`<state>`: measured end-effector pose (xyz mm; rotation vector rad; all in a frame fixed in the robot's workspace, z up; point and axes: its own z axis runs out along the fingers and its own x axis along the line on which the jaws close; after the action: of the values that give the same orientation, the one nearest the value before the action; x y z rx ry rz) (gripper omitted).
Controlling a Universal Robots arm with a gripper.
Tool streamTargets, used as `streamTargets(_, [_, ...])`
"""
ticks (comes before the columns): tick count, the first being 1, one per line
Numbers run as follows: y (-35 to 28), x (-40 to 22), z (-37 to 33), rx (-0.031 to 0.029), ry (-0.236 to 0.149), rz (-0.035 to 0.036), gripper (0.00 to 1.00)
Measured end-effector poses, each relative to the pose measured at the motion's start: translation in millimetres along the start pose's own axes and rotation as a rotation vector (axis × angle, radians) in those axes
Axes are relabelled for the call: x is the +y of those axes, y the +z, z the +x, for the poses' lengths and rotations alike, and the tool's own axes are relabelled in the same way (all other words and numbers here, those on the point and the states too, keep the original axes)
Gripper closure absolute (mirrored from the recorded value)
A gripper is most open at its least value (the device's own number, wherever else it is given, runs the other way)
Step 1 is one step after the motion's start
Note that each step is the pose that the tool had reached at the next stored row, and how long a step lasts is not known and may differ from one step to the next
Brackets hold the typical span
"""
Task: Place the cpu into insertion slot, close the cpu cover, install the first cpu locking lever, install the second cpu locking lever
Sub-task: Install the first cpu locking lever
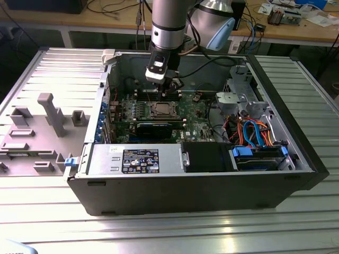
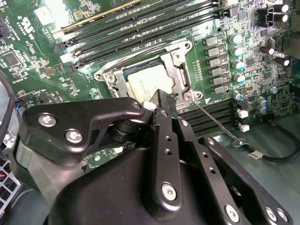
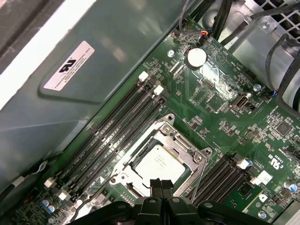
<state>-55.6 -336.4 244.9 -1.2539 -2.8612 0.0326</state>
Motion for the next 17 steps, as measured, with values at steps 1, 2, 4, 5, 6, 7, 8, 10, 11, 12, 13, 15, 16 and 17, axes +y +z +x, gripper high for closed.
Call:
streamTargets(1, [0.0,0.0,0.0,0.0000,-0.002,0.0000,0.89])
streamTargets(2, [0.0,0.0,0.0,-0.0001,-0.004,0.0000,0.89])
streamTargets(4, [0.0,0.0,0.0,-0.0002,-0.008,0.0001,0.89])
streamTargets(5, [0.0,0.0,0.0,-0.0003,-0.010,0.0001,0.89])
streamTargets(6, [0.0,0.0,0.0,-0.0003,-0.013,0.0001,0.89])
streamTargets(7, [0.0,0.0,0.0,-0.0004,-0.015,0.0001,0.89])
streamTargets(8, [0.0,0.0,0.0,-0.0005,-0.018,0.0001,0.89])
streamTargets(10, [0.0,0.0,0.0,-0.0006,-0.022,0.0002,0.89])
streamTargets(11, [0.0,0.0,0.0,-0.0006,-0.024,0.0002,0.89])
streamTargets(12, [0.0,0.0,0.0,-0.0008,-0.028,0.0002,0.89])
streamTargets(13, [0.0,0.0,0.0,-0.0009,-0.031,0.0002,0.89])
streamTargets(15, [0.0,0.0,0.0,-0.0010,-0.038,0.0003,0.89])
streamTargets(16, [0.0,0.0,0.0,-0.0010,-0.040,0.0003,0.89])
streamTargets(17, [0.0,0.0,0.0,-0.0011,-0.042,0.0003,0.89])
